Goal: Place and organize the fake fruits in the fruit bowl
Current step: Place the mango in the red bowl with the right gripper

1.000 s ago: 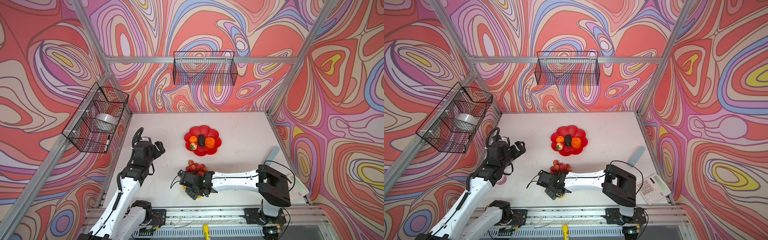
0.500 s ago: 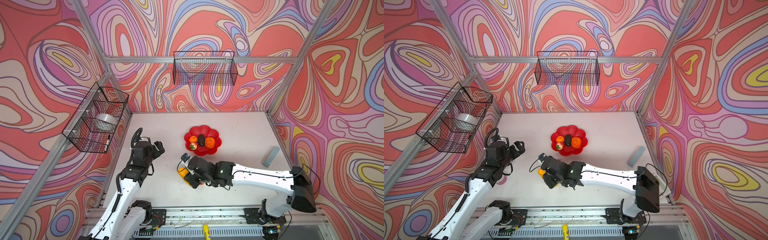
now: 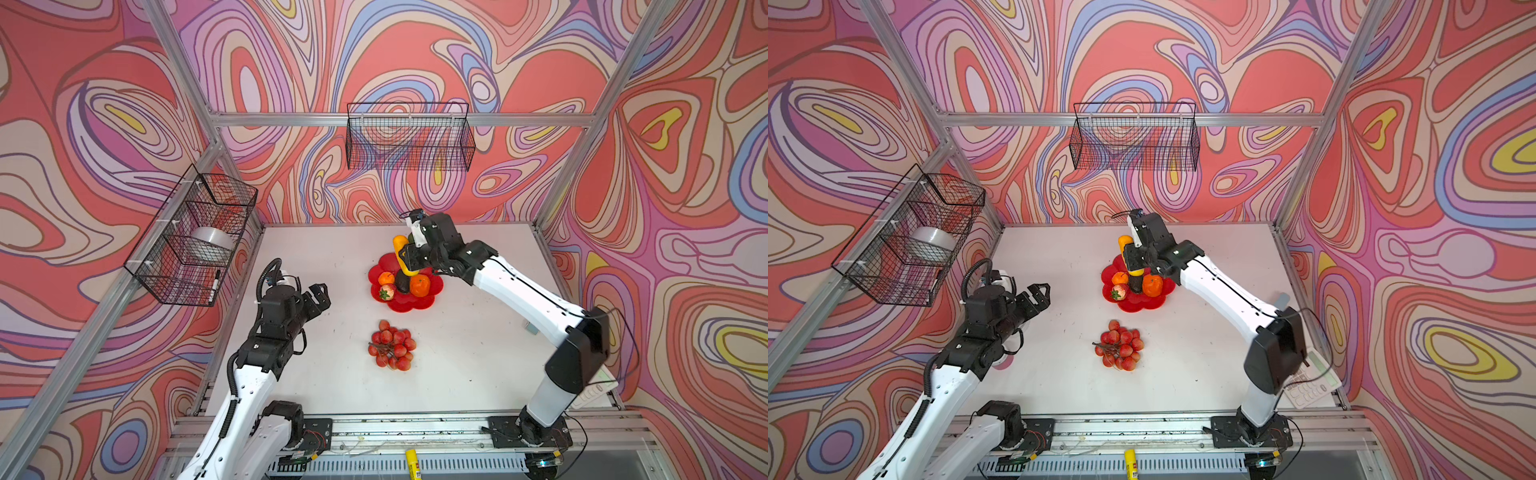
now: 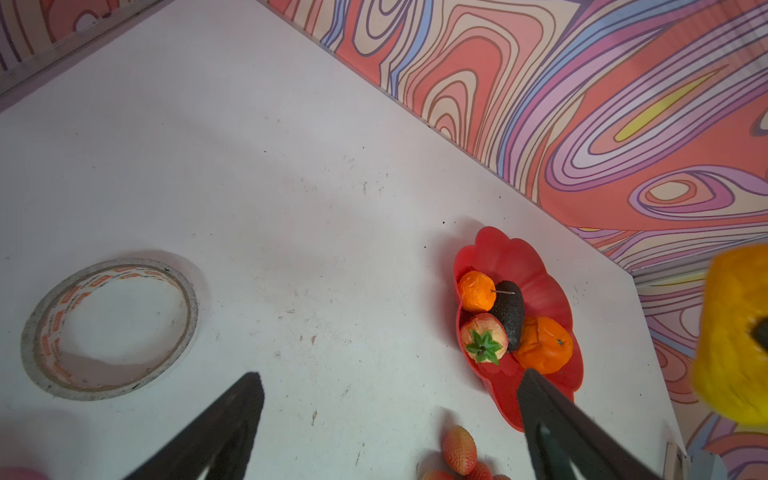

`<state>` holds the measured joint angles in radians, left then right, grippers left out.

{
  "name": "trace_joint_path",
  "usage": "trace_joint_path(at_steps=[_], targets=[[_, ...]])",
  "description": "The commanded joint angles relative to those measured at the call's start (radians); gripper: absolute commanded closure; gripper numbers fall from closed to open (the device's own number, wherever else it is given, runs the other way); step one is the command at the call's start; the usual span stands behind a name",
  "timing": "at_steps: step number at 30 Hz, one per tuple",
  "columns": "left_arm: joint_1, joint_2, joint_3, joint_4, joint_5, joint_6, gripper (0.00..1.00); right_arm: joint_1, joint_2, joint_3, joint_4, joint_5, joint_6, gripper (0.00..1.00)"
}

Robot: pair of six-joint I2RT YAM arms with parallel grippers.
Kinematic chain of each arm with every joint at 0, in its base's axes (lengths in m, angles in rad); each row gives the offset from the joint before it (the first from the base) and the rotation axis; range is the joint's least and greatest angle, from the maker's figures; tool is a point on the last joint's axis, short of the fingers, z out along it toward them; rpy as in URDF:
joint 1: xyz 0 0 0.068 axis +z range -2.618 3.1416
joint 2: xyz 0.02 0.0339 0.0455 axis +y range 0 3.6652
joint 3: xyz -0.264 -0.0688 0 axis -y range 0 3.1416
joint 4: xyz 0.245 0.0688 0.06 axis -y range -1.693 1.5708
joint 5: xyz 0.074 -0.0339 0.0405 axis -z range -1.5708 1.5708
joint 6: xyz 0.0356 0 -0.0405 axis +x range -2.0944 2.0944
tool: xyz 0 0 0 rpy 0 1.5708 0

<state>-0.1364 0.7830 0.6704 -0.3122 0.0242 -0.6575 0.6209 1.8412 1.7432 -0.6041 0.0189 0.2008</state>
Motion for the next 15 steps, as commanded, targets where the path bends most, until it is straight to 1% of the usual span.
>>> trace_joint_path(at_steps=[1,4,8,12,15], targets=[[0.007,-0.027,-0.021,-0.033,0.066,0.010,0.05,-0.035,0.144,0.104,-0.071,0.060,-0.195,0.73],[0.006,-0.046,-0.033,-0.031,0.111,0.013,0.05,-0.053,0.249,0.179,-0.046,0.105,-0.322,0.73],[0.006,-0.064,-0.042,-0.039,0.175,0.025,0.06,-0.062,0.366,0.268,-0.039,0.174,-0.461,0.73],[0.006,-0.072,-0.064,-0.042,0.262,0.025,0.08,-0.067,0.432,0.295,-0.005,0.214,-0.545,0.73],[0.006,-0.077,-0.095,-0.025,0.337,0.000,0.10,-0.068,0.462,0.292,0.029,0.236,-0.594,0.72]])
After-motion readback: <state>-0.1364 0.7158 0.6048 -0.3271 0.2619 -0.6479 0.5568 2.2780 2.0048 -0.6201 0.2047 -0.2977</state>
